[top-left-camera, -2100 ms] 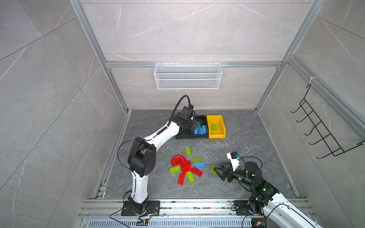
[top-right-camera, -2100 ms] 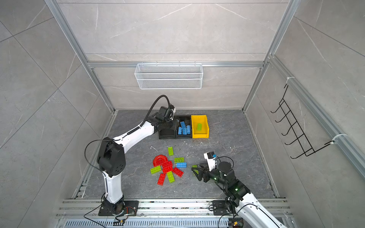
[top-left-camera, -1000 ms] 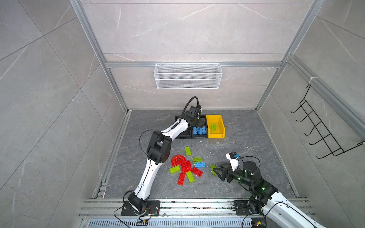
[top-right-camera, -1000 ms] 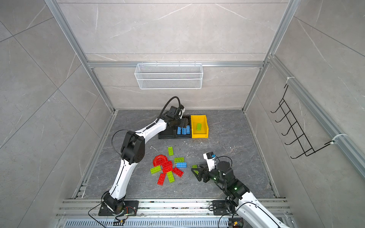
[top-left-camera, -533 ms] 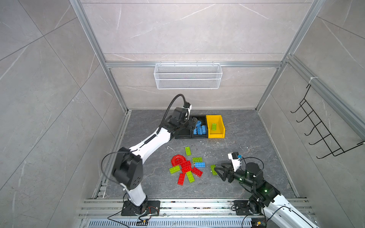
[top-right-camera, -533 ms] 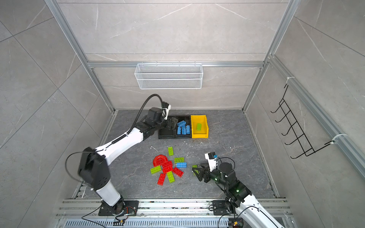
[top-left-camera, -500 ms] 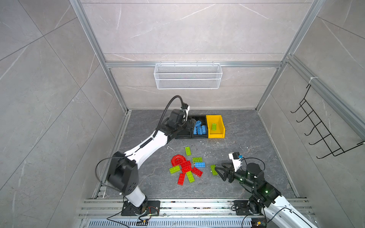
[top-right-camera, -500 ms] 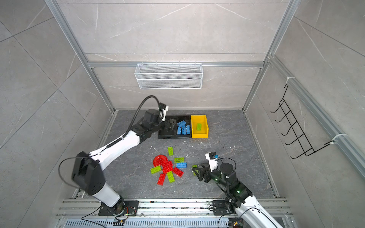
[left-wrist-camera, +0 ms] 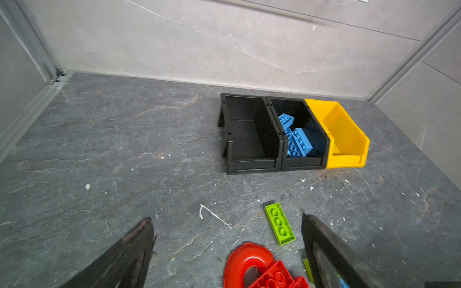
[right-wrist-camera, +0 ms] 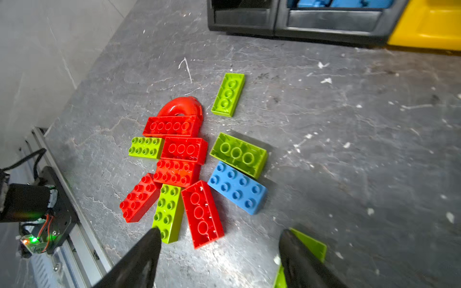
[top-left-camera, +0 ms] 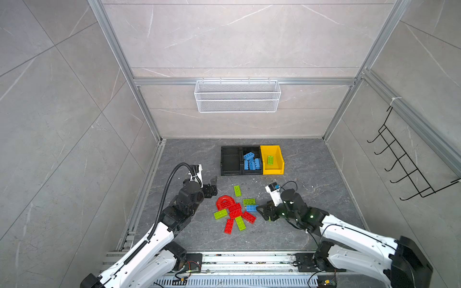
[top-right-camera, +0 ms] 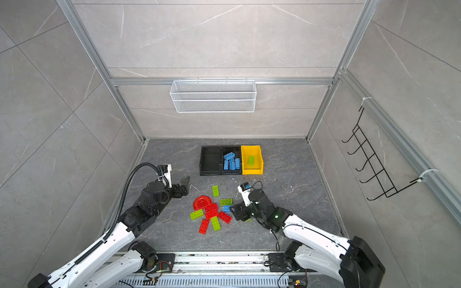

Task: Sort the legos into containers by color
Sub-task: 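Draw the left arm back while the right gripper reaches to a lime-green brick, then close the right gripper on the lime-green brick beside the red arch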

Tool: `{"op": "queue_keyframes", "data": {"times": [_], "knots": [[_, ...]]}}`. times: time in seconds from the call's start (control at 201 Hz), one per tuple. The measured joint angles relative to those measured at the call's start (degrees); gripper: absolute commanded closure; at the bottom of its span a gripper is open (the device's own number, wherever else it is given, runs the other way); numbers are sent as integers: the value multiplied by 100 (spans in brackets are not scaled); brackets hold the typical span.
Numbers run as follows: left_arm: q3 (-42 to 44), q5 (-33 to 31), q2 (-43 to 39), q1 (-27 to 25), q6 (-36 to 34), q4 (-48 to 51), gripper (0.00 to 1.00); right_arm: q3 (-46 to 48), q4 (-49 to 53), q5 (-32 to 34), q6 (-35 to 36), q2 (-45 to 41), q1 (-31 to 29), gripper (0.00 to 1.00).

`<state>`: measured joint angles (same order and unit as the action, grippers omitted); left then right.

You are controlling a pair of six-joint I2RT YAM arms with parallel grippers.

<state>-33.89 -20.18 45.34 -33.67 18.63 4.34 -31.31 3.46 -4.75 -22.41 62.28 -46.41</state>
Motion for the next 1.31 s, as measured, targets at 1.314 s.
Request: {"op": "queue_keyframes", "data": {"times": [1.314], "knots": [[765,48,-664,833,72,-94,1,-4710,1215,813,289,5337,-149,38]]}}
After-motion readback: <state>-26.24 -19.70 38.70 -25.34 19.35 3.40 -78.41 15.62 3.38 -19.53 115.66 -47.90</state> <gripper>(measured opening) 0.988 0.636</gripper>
